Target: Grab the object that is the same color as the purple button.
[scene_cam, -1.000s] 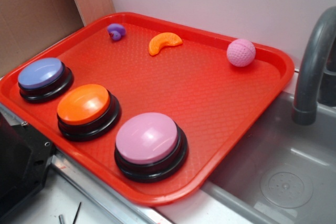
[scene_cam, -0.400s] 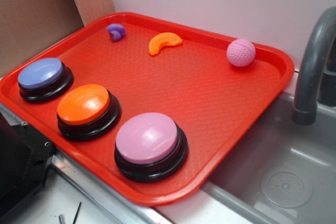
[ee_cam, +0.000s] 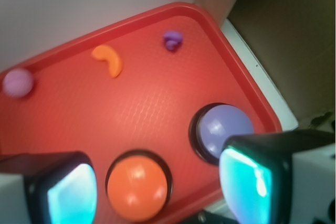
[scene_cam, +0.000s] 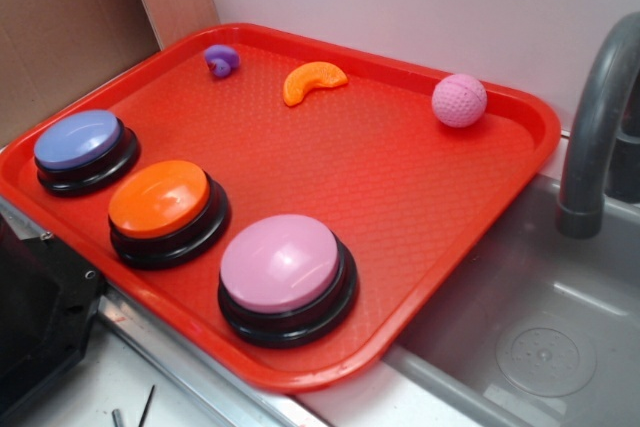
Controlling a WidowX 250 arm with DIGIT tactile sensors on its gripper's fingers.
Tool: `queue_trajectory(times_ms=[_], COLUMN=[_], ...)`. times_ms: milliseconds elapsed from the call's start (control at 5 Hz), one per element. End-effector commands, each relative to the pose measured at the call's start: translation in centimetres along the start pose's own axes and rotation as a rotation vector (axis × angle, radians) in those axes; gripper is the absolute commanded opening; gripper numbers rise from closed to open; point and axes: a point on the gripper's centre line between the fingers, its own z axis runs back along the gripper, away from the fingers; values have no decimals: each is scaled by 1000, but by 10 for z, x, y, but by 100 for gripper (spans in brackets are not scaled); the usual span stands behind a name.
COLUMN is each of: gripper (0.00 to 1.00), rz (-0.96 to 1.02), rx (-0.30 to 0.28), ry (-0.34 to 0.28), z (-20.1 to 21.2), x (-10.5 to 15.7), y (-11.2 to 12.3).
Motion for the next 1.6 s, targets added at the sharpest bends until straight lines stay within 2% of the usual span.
queue_trajectory(times_ms=[0, 200, 400, 600, 800, 1000, 1200, 1400], gripper=[100, 100, 100, 100, 100, 100, 100, 0], rz=[215, 259, 312, 372, 402, 409, 440, 447], rx=[59, 114, 105, 129, 163, 168, 192, 191], ry=[-137, -186, -191, -189, -168, -139, -106, -110], z=[-48, -82, -104, -144, -166, -187, -195, -193], x=[56, 86, 100, 119, 130, 134, 129, 123], y=[13, 15, 21, 27, 34, 39, 47, 49])
